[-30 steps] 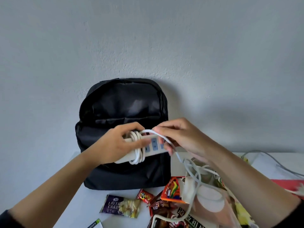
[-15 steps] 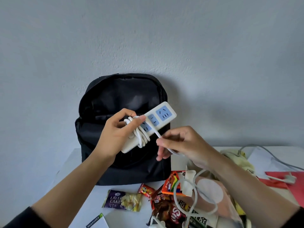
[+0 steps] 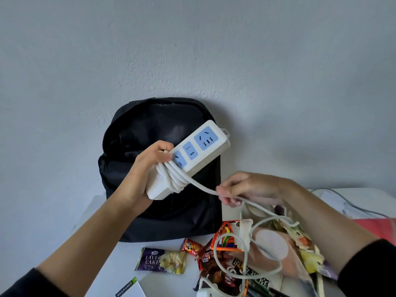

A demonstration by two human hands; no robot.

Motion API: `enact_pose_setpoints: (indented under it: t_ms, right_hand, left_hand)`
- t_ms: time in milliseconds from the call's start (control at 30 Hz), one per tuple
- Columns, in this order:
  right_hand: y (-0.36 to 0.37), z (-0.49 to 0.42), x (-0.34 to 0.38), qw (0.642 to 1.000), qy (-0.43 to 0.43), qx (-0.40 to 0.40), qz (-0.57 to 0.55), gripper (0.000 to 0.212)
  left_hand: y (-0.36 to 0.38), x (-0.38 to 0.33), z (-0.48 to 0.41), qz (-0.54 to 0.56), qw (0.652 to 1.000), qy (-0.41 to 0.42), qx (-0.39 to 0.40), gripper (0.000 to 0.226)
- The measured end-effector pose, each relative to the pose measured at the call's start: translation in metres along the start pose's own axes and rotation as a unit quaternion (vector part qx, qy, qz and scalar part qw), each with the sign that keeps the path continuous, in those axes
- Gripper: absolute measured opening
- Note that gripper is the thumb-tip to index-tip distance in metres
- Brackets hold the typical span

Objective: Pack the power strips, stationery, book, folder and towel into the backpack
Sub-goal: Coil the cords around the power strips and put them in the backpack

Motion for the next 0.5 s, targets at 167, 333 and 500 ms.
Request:
enact_pose_setpoints:
  t_ms: [167,333,500]
  right_hand:
    - [-0.008,-0.004,-0.024,0.993,0.102,-0.061,0.015,0.063]
    - [-0.038,-0.001,-0.01,0.97,0.04,-0.212,-0.115,0.029]
    - [-0.044,0.01,0.015,0.958,-0.025,-0.252,-0.137,0.047]
  left_hand:
    - [0.006,-0.004,-0.002,0.067,0.996,-0.015,0.049,0.043]
    - [0.01,0.012,0.0,-0.094,0.987,-0.056,0.122,0.05]
    - [0.026,0.033,0.008,-0.282,0.927,-0.116,0.219,0.045]
Point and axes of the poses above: each hand's wrist, its own z-axis away from the middle knuckle, its own y-axis out of the palm, x = y × z, the point moved 8 cm from there along -z, towards the middle knuckle, and after that the axes turned 10 degrees about y, right-handed, at the moved point
